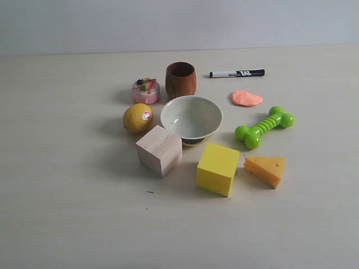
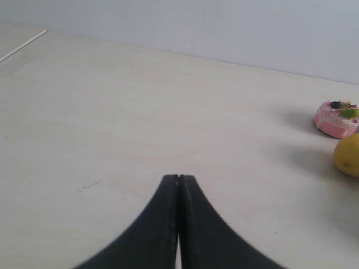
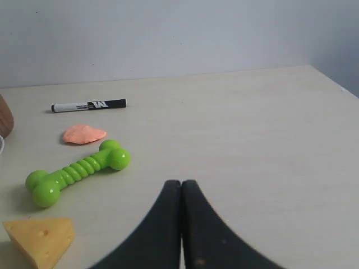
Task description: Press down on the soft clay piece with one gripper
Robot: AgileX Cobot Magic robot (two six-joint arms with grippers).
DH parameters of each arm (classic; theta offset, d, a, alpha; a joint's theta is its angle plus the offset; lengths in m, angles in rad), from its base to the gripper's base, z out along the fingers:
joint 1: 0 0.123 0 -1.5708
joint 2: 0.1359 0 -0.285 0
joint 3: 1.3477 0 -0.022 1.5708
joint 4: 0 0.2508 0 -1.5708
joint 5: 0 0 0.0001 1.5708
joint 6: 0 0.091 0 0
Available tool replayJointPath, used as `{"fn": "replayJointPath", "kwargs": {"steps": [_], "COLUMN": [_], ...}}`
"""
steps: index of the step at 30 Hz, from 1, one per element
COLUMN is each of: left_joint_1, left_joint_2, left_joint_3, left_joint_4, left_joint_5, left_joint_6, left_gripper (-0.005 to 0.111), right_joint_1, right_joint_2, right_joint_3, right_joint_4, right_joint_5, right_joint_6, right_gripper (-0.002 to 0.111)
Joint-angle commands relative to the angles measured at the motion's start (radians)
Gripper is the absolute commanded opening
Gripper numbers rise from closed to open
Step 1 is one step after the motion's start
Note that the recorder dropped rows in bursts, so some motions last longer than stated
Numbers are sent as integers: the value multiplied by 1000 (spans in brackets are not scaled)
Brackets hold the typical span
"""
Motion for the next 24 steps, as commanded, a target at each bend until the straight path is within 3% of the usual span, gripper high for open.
{"fn": "replayJointPath", "kwargs": {"steps": [1,24], "left_joint_1": [1,1], "left_joint_2": [-6,-6], "left_joint_3": [-3,-3], "left_joint_4": [0,0], "left_joint_5": [-9,-9], "left_joint_6": [-9,-11], "left_gripper": [0,0], "right_joint_1": [-7,-7], "right_joint_2": [-7,-7], "right_joint_3": [4,4], "right_joint_4": [4,4], "right_joint_5": [-6,-23], "right_joint_6": [1,-1], "right_gripper": [0,0]}}
